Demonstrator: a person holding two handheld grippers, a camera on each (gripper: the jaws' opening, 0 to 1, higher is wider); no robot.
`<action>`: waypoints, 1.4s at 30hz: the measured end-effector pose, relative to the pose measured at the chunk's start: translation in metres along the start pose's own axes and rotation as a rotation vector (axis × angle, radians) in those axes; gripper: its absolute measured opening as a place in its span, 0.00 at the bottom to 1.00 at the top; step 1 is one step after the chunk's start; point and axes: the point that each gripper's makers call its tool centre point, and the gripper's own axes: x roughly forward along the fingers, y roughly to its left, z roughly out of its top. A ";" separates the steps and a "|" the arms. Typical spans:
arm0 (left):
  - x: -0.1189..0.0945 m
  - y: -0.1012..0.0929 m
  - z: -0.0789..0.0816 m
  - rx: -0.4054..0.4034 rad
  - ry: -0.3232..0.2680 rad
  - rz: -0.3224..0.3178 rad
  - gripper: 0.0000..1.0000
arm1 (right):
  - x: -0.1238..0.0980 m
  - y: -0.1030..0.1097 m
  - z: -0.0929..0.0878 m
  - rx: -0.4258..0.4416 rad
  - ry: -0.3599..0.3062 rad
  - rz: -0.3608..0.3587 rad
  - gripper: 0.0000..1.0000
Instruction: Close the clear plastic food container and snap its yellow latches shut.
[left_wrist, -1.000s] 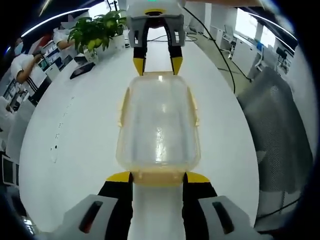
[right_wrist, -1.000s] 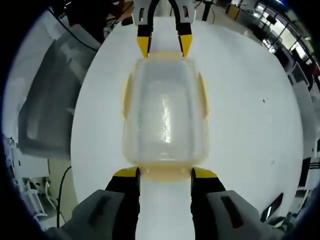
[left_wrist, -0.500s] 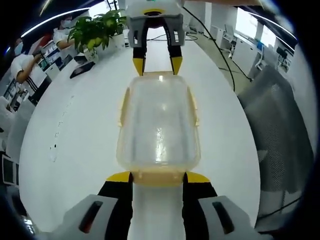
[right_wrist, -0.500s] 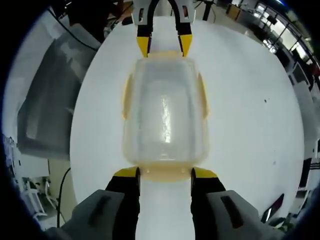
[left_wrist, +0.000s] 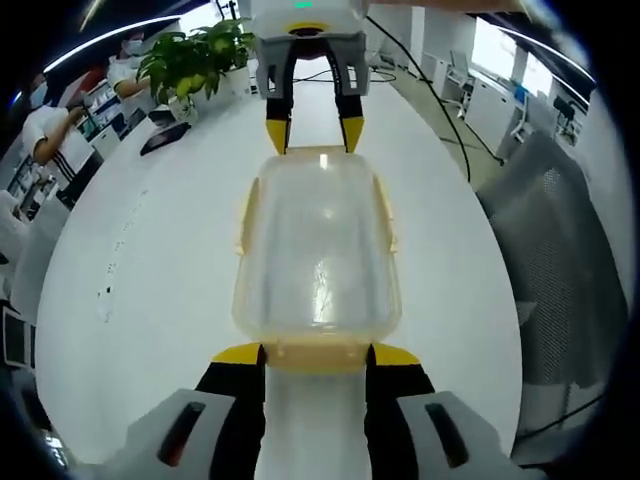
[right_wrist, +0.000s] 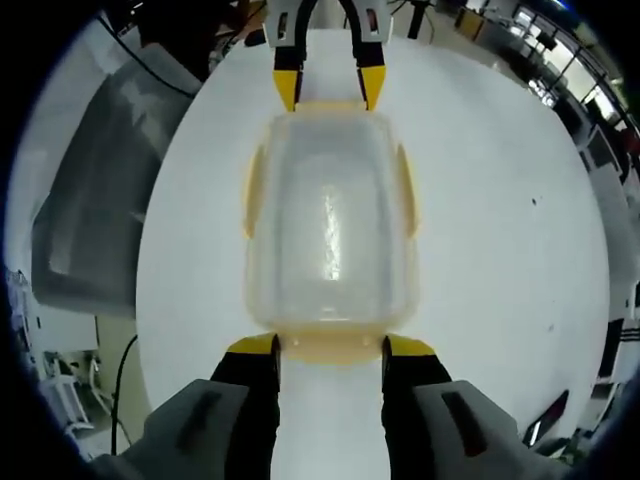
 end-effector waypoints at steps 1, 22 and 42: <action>0.000 0.000 0.000 0.000 -0.001 0.000 0.32 | 0.000 0.000 0.000 0.003 0.000 0.002 0.36; 0.002 0.000 -0.001 0.049 0.010 0.016 0.34 | 0.005 -0.002 -0.004 0.039 -0.002 -0.009 0.38; -0.018 0.002 0.007 -0.030 -0.014 0.065 0.36 | -0.019 0.000 0.004 0.197 -0.101 -0.048 0.34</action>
